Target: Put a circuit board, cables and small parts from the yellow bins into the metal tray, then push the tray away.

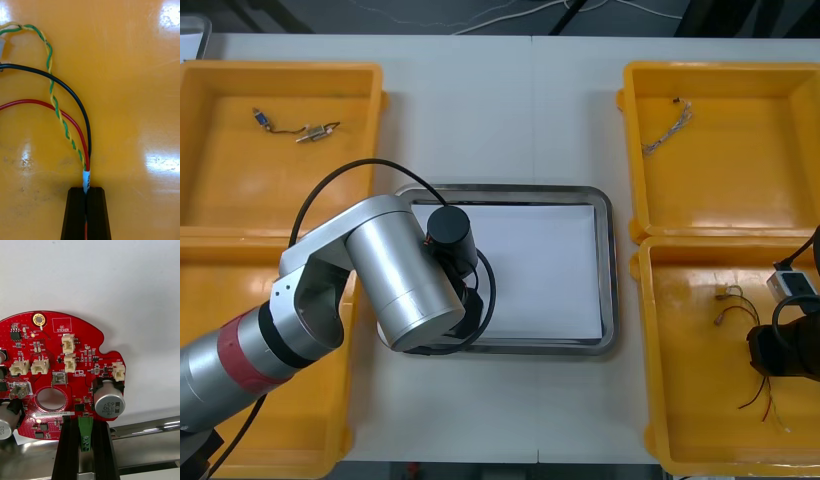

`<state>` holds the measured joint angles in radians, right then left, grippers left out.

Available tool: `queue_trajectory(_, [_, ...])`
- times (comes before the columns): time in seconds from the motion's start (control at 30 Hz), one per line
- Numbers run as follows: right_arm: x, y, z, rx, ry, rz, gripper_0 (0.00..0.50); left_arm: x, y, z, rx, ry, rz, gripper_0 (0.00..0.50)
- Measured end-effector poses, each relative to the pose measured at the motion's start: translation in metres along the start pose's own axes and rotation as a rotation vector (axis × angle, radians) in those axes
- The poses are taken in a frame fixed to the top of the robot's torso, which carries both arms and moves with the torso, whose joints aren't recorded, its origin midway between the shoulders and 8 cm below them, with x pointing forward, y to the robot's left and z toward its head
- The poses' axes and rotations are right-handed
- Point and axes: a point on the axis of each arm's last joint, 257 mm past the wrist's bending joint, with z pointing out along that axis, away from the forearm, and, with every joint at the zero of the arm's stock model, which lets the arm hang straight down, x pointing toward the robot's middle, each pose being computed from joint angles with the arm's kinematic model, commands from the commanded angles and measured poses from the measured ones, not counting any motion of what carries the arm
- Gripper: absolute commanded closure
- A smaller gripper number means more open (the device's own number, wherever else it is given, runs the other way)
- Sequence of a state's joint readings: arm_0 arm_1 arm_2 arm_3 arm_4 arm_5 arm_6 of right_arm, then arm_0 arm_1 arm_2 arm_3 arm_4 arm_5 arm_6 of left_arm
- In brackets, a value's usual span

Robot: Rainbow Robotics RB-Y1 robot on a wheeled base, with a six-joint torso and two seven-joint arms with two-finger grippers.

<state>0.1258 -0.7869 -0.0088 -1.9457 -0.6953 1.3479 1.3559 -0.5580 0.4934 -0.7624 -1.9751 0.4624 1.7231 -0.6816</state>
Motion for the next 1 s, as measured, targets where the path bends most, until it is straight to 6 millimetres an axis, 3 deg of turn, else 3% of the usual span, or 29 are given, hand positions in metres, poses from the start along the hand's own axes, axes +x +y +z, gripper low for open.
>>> queue_trajectory(0.27, [-0.001, -0.002, -0.023, 0.011, 0.041, -0.030, 0.500, -0.001, 0.002, 0.002, -0.007, -0.003, -0.005, 0.500])
queue_trajectory(0.33, [-0.004, -0.003, -0.032, 0.015, 0.040, -0.031, 0.500, -0.004, 0.004, 0.003, -0.014, -0.012, -0.007, 0.401])
queue_trajectory(0.4, [-0.006, -0.004, -0.041, 0.020, 0.039, -0.033, 0.500, -0.005, 0.005, 0.004, -0.020, -0.018, -0.007, 0.206])
queue_trajectory(0.47, [-0.009, -0.005, -0.049, 0.024, 0.038, -0.036, 0.500, -0.005, 0.006, 0.005, -0.024, -0.017, -0.006, 0.107])
queue_trajectory(0.53, [-0.013, -0.005, -0.056, 0.027, 0.033, -0.038, 0.500, -0.004, 0.006, 0.005, -0.025, -0.016, -0.004, 0.061])
queue_trajectory(0.83, [-0.030, 0.003, -0.090, 0.015, -0.018, -0.097, 0.500, -0.004, 0.003, 0.002, -0.005, -0.006, -0.012, 0.025])
queue_trajectory(1.0, [-0.043, 0.011, -0.105, 0.001, -0.049, -0.206, 0.500, -0.007, -0.006, -0.020, 0.069, 0.018, -0.037, 0.020])
